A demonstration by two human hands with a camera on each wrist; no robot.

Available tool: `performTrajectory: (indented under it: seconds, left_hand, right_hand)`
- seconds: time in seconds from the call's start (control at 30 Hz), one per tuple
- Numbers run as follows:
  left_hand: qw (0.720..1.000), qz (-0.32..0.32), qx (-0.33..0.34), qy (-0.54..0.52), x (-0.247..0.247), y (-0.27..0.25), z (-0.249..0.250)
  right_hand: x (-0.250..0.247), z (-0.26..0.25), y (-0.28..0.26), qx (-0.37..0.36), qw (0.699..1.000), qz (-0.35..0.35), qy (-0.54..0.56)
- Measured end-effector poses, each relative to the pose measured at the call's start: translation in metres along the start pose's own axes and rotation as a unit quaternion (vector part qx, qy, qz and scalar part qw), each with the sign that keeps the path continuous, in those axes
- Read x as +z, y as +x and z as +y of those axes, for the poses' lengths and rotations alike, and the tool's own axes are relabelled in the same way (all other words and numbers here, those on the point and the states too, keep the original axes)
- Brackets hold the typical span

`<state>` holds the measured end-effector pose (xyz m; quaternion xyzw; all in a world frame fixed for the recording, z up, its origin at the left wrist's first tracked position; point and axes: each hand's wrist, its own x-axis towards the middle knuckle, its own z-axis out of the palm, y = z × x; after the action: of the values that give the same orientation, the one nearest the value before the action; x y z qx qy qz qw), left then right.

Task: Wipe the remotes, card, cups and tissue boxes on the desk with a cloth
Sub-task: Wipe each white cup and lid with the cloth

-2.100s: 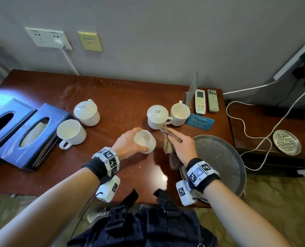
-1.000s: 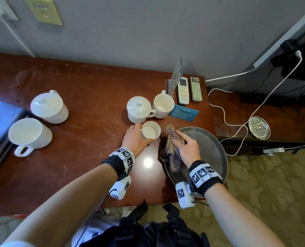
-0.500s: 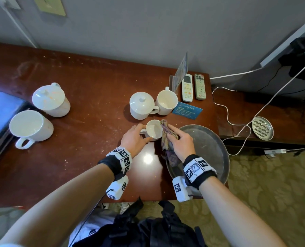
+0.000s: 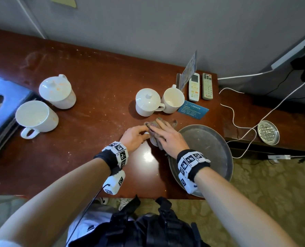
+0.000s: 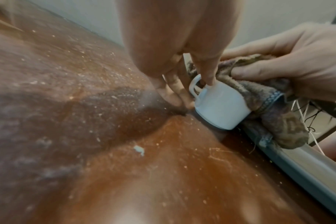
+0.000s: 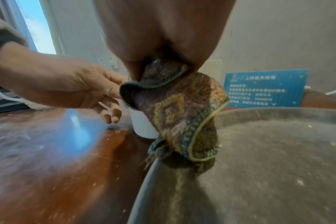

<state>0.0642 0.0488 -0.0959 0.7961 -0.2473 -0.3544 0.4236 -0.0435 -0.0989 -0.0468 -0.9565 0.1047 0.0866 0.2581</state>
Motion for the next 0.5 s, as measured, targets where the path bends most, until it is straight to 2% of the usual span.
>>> performTrajectory:
  seconds: [0.13,0.3,0.5]
  left_hand:
    - [0.999,0.033,0.009,0.026,0.003,-0.001,0.002]
    - [0.998,0.032,0.004,0.048,0.003,-0.005,0.003]
    - [0.998,0.052,-0.027,0.008,0.0,0.003,0.006]
  right_hand:
    - [0.008,0.005,0.001,0.04,0.999,0.027,-0.002]
    - [0.01,0.006,-0.002,0.123,0.989,0.074,0.038]
    - [-0.01,0.009,-0.012,0.198,0.965,0.146,0.093]
